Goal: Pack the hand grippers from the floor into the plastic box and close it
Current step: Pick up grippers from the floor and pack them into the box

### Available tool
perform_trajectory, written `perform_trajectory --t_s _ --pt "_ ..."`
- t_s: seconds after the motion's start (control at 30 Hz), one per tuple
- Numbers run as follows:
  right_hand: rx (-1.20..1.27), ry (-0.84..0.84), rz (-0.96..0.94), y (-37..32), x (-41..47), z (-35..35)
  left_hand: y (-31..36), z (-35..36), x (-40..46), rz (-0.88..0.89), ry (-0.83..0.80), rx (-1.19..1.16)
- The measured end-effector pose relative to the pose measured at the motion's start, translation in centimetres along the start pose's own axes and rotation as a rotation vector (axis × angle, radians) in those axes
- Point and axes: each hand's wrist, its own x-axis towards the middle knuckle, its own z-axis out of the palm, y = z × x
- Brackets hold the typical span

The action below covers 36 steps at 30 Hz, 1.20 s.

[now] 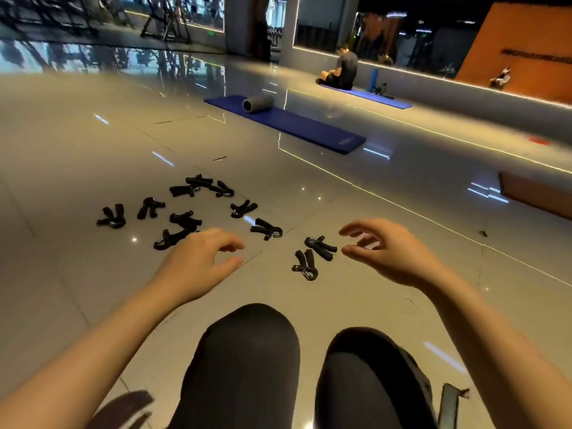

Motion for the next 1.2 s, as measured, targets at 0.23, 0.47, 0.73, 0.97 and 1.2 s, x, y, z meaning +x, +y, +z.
perform_trajectory --t_s 0.23,0.47,0.73,0.97,1.2 --pt "0.017 0.035 0.065 1.7 5.2 -2.1 -0.3 -0.5 8.6 0.118 -0.021 0.029" --pt "0.028 -0.02 0.132 8.3 13.0 -2.7 0.9 3.7 20.1 0.203 -0.142 0.002" --pt "0.083 -0.179 0.204 17.8 23.1 2.4 -2.5 13.3 32.6 0.283 -0.379 0.086" --pt "0.074 -0.385 0.313 27.2 34.5 8.8 -7.8 23.9 42.9 0.359 -0.551 0.083" --pt "0.107 -0.539 0.405 37.2 42.4 18.4 -15.1 37.0 46.7 0.454 -0.82 0.124"
